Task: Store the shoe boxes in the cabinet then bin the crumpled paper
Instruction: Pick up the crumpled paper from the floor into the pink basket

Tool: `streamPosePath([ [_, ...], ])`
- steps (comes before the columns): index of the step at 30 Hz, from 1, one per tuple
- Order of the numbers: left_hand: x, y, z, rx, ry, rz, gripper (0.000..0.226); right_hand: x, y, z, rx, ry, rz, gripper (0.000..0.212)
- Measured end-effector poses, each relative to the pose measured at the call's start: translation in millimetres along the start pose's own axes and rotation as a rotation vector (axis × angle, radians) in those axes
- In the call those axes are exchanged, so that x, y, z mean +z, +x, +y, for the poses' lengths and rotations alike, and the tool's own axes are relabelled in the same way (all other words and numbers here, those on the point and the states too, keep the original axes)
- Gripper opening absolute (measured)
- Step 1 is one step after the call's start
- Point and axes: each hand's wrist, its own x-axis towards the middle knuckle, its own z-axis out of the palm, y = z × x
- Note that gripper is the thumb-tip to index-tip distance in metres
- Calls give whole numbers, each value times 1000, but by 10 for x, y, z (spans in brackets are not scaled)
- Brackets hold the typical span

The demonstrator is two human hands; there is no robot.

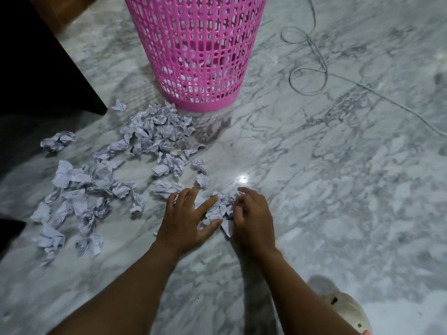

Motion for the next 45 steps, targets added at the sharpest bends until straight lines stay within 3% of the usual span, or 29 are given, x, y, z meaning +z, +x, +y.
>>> streamPosePath([
  [3,46,-7,6,14,-10,61,53,-5,-155,-35,-114,-110,-112,47],
  [7,101,2,-45,25,-85,117,48,58,-239,21,-269,-266,-218,61],
  [14,147,41,-102,49,-128,204,37,76,-196,143,-389,-169,-226,37],
  [18,97,112,-94,63,-190,221,28,72,-94,111,-252,-37,-256,25],
  [23,-28,277,-109,89,-315,213,30,33,205,-12,-54,143,-92,40],
  [30,-336,450,86,-148,-576,264,20,-8,380,-194,-39,215,53,35],
  [35,-500,629,60,-276,-664,212,26,-127,511,-331,155,435,126,30],
  [39,-604,783,-40,-292,-799,175,34,-78,409,-302,3,291,148,6],
  [45,-812,856,-193,-418,-948,312,27,77,15,-74,-236,-115,-255,66],
])
